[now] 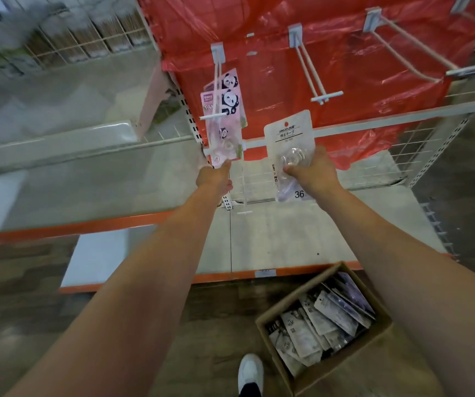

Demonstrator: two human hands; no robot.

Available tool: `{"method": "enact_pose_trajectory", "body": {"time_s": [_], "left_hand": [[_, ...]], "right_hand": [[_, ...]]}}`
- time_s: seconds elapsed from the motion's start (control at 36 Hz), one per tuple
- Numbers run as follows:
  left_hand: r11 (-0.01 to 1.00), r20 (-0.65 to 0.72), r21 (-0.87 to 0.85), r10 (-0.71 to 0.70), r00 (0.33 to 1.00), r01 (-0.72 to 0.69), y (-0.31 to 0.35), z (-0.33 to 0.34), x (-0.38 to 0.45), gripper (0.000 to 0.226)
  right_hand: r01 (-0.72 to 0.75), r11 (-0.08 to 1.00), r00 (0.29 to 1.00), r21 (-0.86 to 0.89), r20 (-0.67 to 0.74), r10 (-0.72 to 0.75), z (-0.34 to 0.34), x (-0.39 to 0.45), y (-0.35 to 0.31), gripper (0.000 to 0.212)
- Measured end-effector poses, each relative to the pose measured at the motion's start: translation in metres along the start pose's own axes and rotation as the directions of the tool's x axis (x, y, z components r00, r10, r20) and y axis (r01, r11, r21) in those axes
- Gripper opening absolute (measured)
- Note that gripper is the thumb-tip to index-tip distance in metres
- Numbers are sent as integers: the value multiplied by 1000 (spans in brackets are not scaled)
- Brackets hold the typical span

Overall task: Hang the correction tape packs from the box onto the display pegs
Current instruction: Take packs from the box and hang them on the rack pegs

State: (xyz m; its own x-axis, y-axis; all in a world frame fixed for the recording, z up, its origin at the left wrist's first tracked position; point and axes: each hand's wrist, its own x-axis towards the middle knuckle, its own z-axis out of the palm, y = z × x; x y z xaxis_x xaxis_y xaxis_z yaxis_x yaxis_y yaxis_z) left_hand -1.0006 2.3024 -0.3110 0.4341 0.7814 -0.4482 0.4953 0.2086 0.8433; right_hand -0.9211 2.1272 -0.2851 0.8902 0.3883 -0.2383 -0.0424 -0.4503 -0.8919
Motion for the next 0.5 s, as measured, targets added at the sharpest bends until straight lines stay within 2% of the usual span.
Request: {"method": "enact_pose_trajectory", "body": {"time_s": [0.14,0.25,0.33,0.42,0.5], "left_hand": [[998,75,19,55,996,-56,-3,12,-59,27],[991,197,18,123,973,-129,7,28,-119,17],[975,272,15,209,939,-221,19,44,-165,29],[940,341,39,305,889,-338,35,61,-210,24],[914,418,58,344,841,-403,54,78,-249,26]], "right_hand": [[83,997,996,-4,15,-82,-35,-29,9,56],[151,989,988,1,26,-151,-74,-58,8,53],[182,983,982,-10,45,-181,-108,-78,3,55],[208,978,977,-12,41,-207,-145,-98,-5,54],[182,983,982,23,42,-183,-180,-119,-16,54]]}}
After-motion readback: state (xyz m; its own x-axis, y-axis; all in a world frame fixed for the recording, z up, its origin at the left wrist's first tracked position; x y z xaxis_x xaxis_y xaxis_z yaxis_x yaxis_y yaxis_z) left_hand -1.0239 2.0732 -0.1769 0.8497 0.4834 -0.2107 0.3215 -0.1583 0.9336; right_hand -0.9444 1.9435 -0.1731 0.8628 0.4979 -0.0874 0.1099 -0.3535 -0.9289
